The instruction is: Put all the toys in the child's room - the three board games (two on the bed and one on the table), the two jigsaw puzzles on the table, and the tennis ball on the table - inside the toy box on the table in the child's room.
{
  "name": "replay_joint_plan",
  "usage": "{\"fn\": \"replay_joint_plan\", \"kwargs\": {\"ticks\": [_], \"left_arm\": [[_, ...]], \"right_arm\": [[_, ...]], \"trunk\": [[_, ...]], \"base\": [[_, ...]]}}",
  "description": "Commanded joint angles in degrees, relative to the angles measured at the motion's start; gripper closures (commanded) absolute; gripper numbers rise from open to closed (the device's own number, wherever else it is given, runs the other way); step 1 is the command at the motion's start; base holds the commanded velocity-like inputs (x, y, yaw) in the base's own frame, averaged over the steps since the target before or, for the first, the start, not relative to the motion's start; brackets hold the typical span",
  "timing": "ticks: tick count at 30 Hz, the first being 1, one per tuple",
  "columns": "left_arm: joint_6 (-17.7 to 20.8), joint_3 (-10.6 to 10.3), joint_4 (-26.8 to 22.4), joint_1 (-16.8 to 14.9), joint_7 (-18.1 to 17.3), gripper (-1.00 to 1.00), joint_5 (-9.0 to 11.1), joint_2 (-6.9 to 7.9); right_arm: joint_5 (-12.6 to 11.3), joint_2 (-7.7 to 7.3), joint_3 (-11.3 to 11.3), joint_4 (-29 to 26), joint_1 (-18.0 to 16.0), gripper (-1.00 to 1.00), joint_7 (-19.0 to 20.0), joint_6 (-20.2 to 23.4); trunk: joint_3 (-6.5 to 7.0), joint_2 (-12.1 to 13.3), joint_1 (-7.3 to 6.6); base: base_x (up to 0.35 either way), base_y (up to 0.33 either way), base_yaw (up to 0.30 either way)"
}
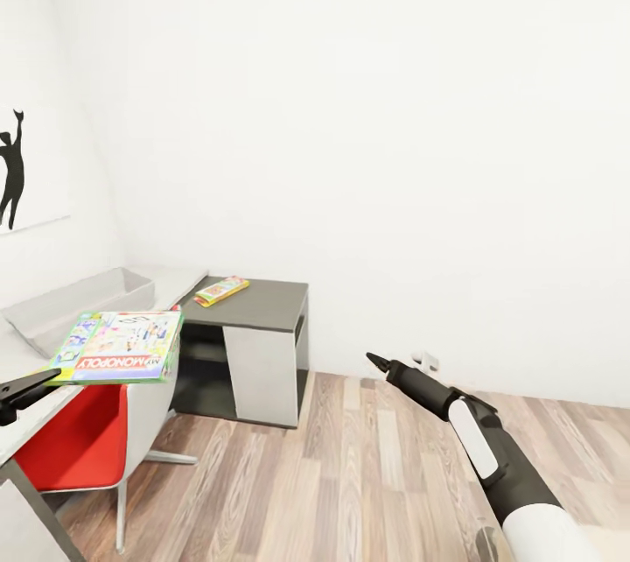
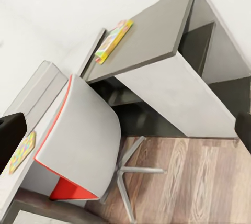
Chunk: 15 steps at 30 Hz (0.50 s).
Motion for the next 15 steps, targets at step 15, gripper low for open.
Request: {"fn": "replay_joint_plan", "kwargs": {"ticks": [15], "left_arm": [[1.1, 0.6, -8.4, -9.9, 6.7, 1.0, 0.5, 1.65]], "right_arm": [[-5.9, 0.02, 12.5, -25.8, 0.0, -1.0, -26.1, 13.6]], "trunk": [[-0.02, 0.0, 0.05]], "base": [[0.075, -0.003, 0.028]]}}
